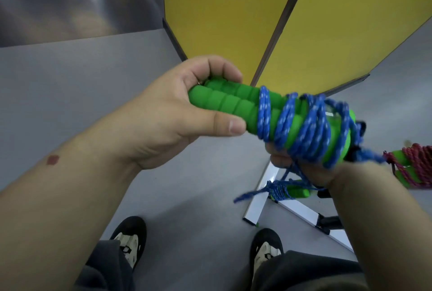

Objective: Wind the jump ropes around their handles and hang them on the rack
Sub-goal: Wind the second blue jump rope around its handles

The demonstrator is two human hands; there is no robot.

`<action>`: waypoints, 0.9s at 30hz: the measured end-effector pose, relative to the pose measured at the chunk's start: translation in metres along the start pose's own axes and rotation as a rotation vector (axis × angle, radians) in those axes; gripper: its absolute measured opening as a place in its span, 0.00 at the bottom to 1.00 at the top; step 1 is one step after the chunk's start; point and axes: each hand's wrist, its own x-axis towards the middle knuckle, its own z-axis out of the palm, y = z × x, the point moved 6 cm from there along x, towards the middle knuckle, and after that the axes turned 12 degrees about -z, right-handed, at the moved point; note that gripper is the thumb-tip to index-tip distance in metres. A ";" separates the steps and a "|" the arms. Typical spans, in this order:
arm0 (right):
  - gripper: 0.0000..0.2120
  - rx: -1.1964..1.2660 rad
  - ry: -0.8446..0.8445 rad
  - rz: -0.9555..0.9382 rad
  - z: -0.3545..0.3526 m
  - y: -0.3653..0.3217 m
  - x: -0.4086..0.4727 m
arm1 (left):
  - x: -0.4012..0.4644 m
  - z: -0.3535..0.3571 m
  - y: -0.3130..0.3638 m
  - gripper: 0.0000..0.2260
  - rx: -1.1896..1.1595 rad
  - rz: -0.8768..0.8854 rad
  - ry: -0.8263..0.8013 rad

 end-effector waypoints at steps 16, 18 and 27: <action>0.12 -0.734 -0.260 -0.182 0.050 -0.024 -0.021 | 0.003 -0.017 -0.010 0.27 0.659 0.007 0.489; 0.14 -0.706 -0.272 -0.216 0.047 -0.028 -0.022 | 0.002 -0.013 -0.009 0.28 0.670 -0.007 0.446; 0.04 -0.595 -0.364 -0.252 0.043 -0.042 -0.032 | 0.001 -0.010 -0.015 0.29 0.761 -0.132 0.360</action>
